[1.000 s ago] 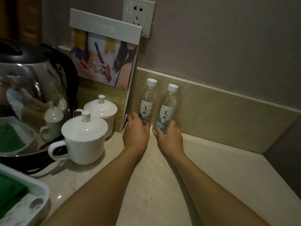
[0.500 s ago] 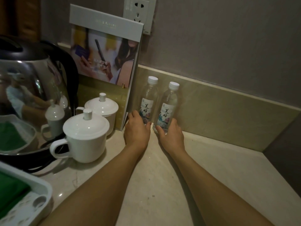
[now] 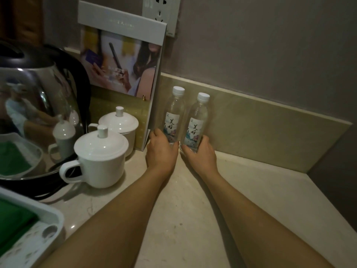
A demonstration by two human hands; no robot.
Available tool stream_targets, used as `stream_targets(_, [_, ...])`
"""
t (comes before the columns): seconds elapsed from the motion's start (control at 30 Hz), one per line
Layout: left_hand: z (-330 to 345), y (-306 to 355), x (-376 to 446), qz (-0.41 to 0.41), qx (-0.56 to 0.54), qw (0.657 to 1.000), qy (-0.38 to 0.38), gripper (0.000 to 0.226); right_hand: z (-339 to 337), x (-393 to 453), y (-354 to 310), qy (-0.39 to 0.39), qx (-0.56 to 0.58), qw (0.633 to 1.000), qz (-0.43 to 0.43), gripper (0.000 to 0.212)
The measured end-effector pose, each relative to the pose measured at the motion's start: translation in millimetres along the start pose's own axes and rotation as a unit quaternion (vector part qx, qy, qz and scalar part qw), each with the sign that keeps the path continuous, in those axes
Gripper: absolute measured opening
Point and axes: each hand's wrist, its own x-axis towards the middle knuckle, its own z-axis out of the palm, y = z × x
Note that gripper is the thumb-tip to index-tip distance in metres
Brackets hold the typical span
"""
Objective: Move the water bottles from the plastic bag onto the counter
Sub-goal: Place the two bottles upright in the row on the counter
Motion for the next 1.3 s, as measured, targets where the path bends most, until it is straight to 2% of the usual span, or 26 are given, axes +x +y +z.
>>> stream_targets(0.1, [-8,6,-10,-0.014,-0.008,1.000,-0.003,0.059,-3,-4,-3,-0.002,0.000,1.000,0.006,0.071])
stream_targets(0.37, [-18,13,-28,0.009,-0.021,1.000,-0.002,0.049,-13,-6,-11,-0.021,-0.022,0.999,0.018,0.059])
stream_targets(0.53, [-19,17,-31,-0.006,-0.059,0.998,-0.015,0.032,-23,-9,-12,-0.011,-0.038,0.999,0.017,0.052])
stream_targets(0.7, [-28,35,-41,0.025,-0.019,0.999,-0.028,0.021,-45,-17,-12,0.011,-0.009,1.000,0.001,0.052])
stream_targets(0.77, [-31,48,-46,0.043,-0.018,0.999,-0.024,0.021,-62,-22,-12,0.029,0.019,0.999,0.003,0.050])
stream_targets(0.97, [-19,111,-83,0.113,-0.055,0.991,-0.033,0.022,-139,-42,5,0.119,0.027,0.992,-0.038,0.024])
stream_targets(1.3, [28,222,-215,0.196,-0.095,0.973,-0.074,0.025,-295,-110,98,0.226,0.025,0.973,-0.043,0.022])
